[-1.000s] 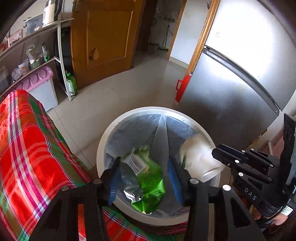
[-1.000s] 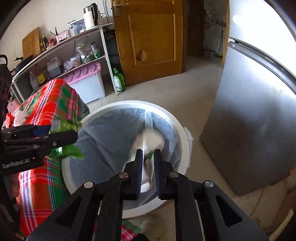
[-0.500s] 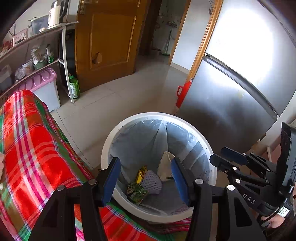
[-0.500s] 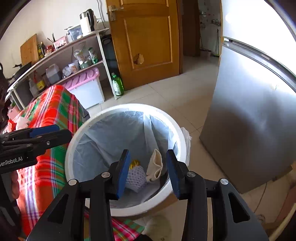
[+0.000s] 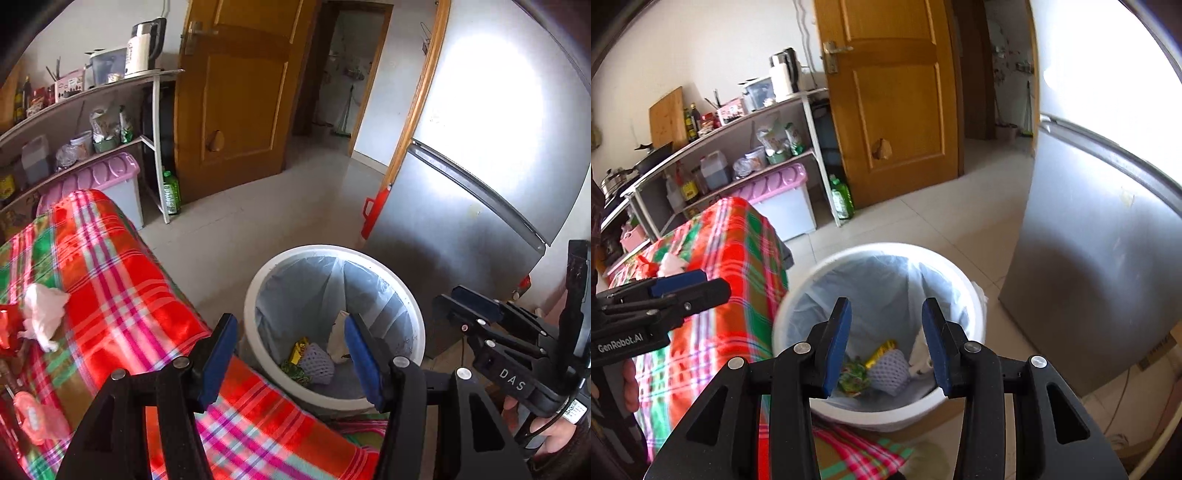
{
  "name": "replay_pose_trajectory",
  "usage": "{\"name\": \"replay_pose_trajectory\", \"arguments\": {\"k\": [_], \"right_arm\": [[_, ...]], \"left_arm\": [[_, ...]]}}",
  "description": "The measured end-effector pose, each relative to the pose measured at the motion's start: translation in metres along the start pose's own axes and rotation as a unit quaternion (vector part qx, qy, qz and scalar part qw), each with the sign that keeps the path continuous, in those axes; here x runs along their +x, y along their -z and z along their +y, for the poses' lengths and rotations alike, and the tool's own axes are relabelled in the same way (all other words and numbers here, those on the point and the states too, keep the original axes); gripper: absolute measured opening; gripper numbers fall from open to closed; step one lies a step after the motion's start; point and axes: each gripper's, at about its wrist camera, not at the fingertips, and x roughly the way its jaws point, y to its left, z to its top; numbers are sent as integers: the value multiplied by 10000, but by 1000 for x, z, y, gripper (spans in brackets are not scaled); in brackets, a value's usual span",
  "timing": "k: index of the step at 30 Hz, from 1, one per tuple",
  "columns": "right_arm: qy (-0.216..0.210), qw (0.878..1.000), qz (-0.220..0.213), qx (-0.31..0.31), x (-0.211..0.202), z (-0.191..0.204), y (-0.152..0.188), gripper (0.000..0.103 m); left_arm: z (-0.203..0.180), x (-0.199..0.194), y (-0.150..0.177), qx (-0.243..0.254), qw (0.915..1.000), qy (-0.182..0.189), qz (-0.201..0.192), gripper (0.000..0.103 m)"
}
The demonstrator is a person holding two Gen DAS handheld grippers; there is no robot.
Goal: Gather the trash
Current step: 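Move both tools back over the table toward the red wrapper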
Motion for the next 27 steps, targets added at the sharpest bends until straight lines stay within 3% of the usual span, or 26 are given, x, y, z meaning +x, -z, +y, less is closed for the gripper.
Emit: {"name": "replay_pose_trajectory", "arguments": {"k": [11, 15, 27], "right_arm": [[-329, 9987, -215, -320, -13, 53, -9, 41], [-482, 9978, -217, -395, -13, 71, -9, 52], [-1107, 9905, -99, -808, 1, 137, -5, 52]], "left_arm": [[40, -55, 15, -311, 9981, -395, -347, 60], [52, -70, 22, -400, 9969, -509, -443, 60], [117, -110, 52, -925, 9879, -1107, -572, 61]]}}
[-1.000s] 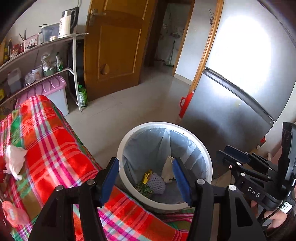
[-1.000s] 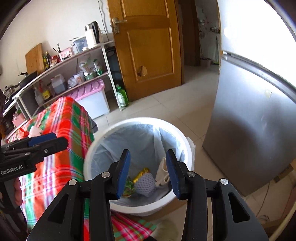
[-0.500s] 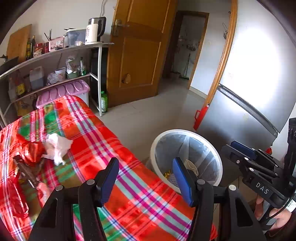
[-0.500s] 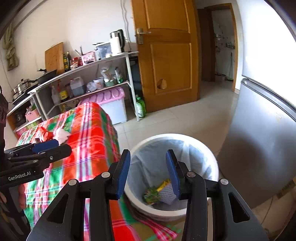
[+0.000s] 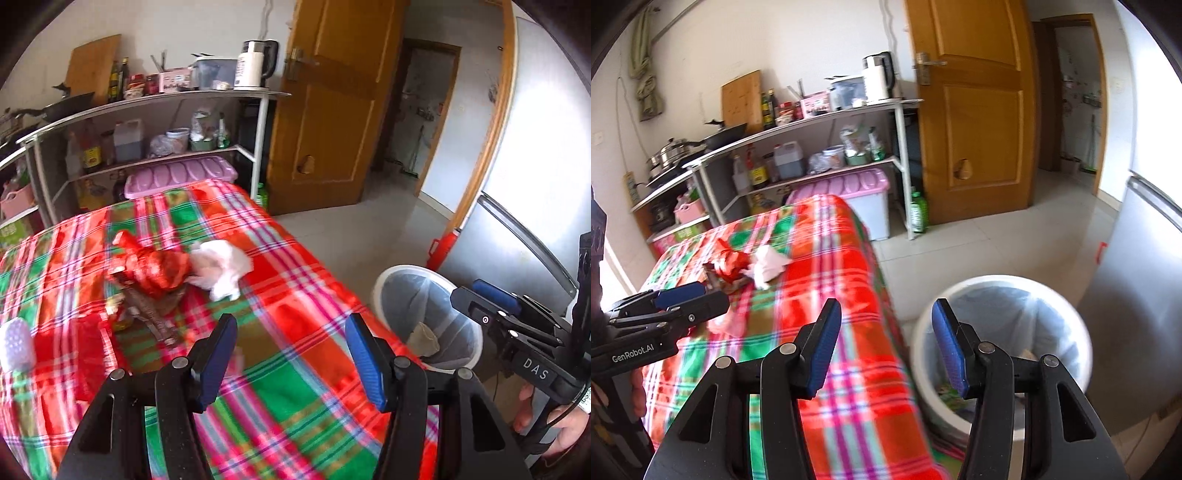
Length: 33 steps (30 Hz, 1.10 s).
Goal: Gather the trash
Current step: 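Move both tools back over the table toward the red wrapper, then lower the left tool onto the red wrapper and close on it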
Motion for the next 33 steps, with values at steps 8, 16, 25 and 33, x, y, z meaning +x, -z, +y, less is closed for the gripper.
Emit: {"name": "replay_pose_trajectory", "arguments": {"k": [8, 16, 25, 33], "right_arm": [[-580, 9972, 344, -329, 37, 55, 2, 52], [-964, 9912, 638, -653, 69, 99, 2, 52], [-1849, 9701, 1050, -1169, 96, 138, 6, 52], [-1856, 9596, 1230, -1720, 113, 157, 12, 53]], "left_arm": [[73, -16, 11, -499, 9973, -545, 33, 66], [129, -24, 26, -916, 9923, -828, 83, 68], [163, -19, 41, -1206, 9887, -830, 316, 71], [173, 1, 40, -1306, 9863, -850, 544, 72]]}}
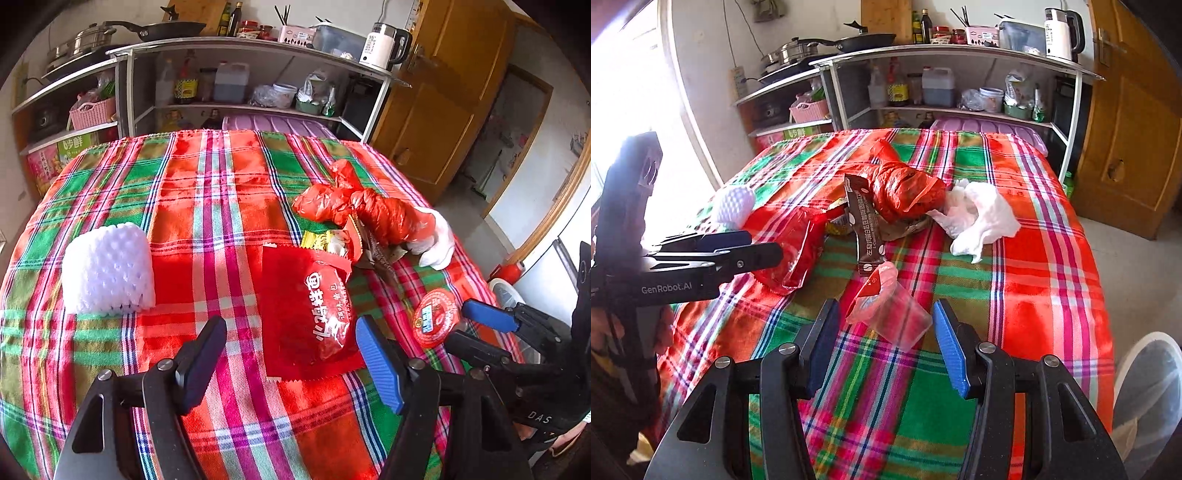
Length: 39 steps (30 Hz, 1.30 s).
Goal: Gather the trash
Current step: 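Lower the left tool onto the red wrapper and close on it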
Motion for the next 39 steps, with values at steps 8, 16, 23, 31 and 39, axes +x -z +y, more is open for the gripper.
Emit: {"name": "replay_pose_trajectory", "arguments": {"k": [8, 16, 23, 31, 39], "right_arm": [[251, 9994, 107, -194, 11, 0, -4, 53], [182, 9997, 136, -66, 14, -10, -7, 53], [134, 9998, 113, 55, 13, -12, -6, 53], [166, 9998, 6, 98, 8, -10, -4, 48], [103, 9996, -185, 190, -3, -14, -6, 32]], "left_arm": [[-10, 19, -6, 95, 9998, 22, 147, 75], [-14, 30, -10, 164, 9995, -190, 186, 75], [-16, 28, -9, 242, 9993, -244, 152, 60], [-14, 23, -8, 236, 9995, -220, 56, 29], [-15, 16, -5, 269, 9993, -244, -14, 20]]}}
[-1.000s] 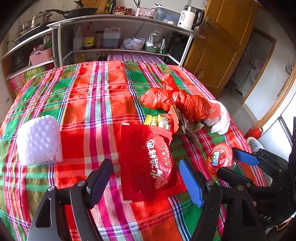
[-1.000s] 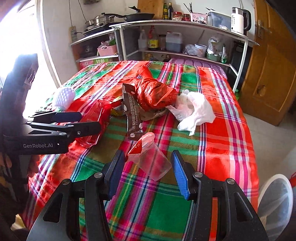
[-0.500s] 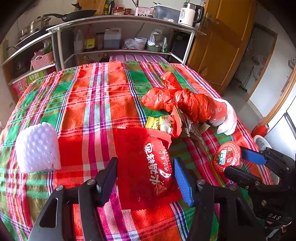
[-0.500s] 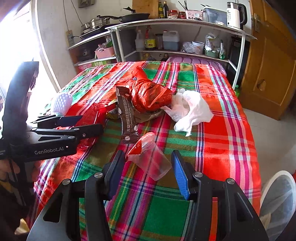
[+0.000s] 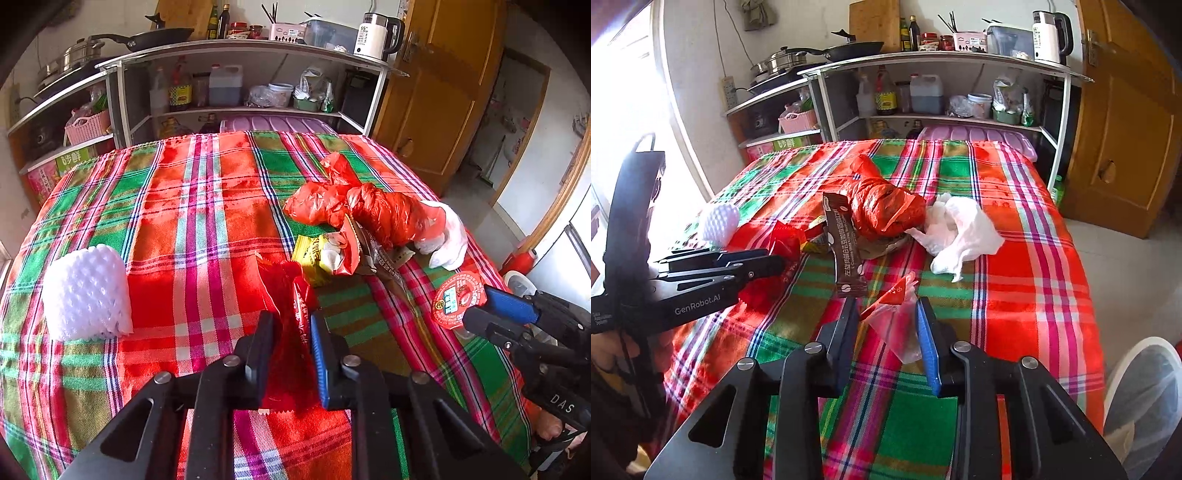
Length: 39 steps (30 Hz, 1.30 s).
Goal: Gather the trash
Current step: 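Lower the left tool onto the red wrapper and close on it, then lift the red wrapper with the left tool while the right tool grasps the clear plastic cup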
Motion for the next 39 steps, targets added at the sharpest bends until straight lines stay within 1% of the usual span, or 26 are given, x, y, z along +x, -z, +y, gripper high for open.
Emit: {"name": "replay_pose_trajectory", "arguments": {"k": [2, 4, 6, 8, 16, 20, 26, 27, 30, 35, 39], "right_arm": [[-5, 10000, -19, -30, 1, -1, 0, 33], [-55, 9999, 99, 15, 5, -2, 0, 39], [-10, 9997, 226, -74, 11, 1, 1, 48], [34, 9996, 241, -166, 13, 3, 1, 50], [160, 9971, 349, -654, 16, 12, 4, 50], [225, 9968, 429, -636, 21, 11, 0, 51], [335, 9966, 342, -675, 18, 15, 4, 49], [318, 9970, 284, -645, 15, 15, 4, 46], [223, 9986, 170, -449, 9, 11, 4, 43], [155, 9998, -10, -95, 1, 2, 5, 41], [90, 9998, -182, -20, -10, 2, 6, 40]], "left_arm": [[1, 0, 1, -11, 10000, 7, -1, 20], [1, 1, 0, -18, 10000, 5, 17, 20], [0, 1, 1, -37, 10000, 10, 8, 20], [1, 2, 0, -54, 10000, 20, 12, 20], [2, 3, 0, -63, 10000, 51, 18, 20], [2, 4, 0, -75, 10000, 59, 14, 20], [0, 2, 1, -26, 10000, 15, -4, 20], [0, 2, 1, -20, 10000, 7, -14, 19], [-1, -1, 2, -2, 10000, 11, -22, 19], [-6, -8, 4, 43, 9999, 57, -70, 18], [-11, -17, 5, 93, 9998, 93, -148, 18]]}}
